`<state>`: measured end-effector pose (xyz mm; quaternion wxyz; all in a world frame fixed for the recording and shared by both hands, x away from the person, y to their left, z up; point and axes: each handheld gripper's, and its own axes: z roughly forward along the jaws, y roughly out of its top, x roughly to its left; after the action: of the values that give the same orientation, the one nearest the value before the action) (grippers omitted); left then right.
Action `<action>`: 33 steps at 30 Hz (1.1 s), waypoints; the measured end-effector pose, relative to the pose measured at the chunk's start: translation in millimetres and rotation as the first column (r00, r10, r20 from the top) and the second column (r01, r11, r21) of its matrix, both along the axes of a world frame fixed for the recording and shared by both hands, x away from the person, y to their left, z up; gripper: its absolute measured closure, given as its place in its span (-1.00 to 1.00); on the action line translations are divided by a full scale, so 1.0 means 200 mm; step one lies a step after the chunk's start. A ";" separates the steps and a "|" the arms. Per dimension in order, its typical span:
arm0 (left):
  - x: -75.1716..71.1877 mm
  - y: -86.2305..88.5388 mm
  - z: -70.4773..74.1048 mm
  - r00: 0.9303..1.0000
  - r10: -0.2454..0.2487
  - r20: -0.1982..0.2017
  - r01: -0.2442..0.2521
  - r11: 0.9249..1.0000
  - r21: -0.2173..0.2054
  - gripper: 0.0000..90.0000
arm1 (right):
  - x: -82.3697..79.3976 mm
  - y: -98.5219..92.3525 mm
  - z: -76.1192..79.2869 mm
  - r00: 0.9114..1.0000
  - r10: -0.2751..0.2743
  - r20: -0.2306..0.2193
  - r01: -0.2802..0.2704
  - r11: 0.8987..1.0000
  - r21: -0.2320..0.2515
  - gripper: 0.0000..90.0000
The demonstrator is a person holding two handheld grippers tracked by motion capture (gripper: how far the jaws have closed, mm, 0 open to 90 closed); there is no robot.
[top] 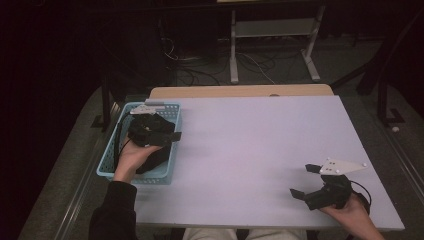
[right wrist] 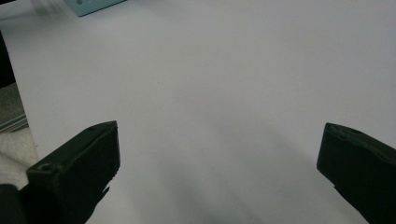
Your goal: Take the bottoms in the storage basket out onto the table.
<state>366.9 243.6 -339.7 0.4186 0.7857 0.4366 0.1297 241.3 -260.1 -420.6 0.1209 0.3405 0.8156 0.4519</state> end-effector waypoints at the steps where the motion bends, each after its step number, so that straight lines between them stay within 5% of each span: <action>1: 0.01 0.00 0.00 1.000 0.003 -0.004 -0.003 1.000 -0.002 -1.00 | 0.00 0.00 0.00 1.000 0.000 0.000 0.000 1.000 0.000 -1.00; 18: 0.11 0.08 -0.09 0.994 0.066 -0.084 -0.067 0.998 -0.008 -1.00 | 0.00 0.00 0.00 1.000 0.002 -0.001 -0.002 1.000 -0.001 -1.00; 26: 0.18 0.15 -0.14 0.979 0.142 -0.145 -0.146 0.989 -0.015 -1.00 | 0.00 0.00 0.00 1.000 0.003 -0.001 -0.003 1.000 -0.002 -1.00; 33: 0.23 0.18 -0.19 0.959 0.173 -0.224 -0.176 0.984 0.004 -1.00 | 0.00 0.00 0.00 1.000 0.006 -0.002 -0.006 1.000 -0.002 -1.00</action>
<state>412.0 278.7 -377.8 0.3600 0.7503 0.5495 0.0733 241.4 -259.6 -421.2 0.1189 0.3386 0.8171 0.4512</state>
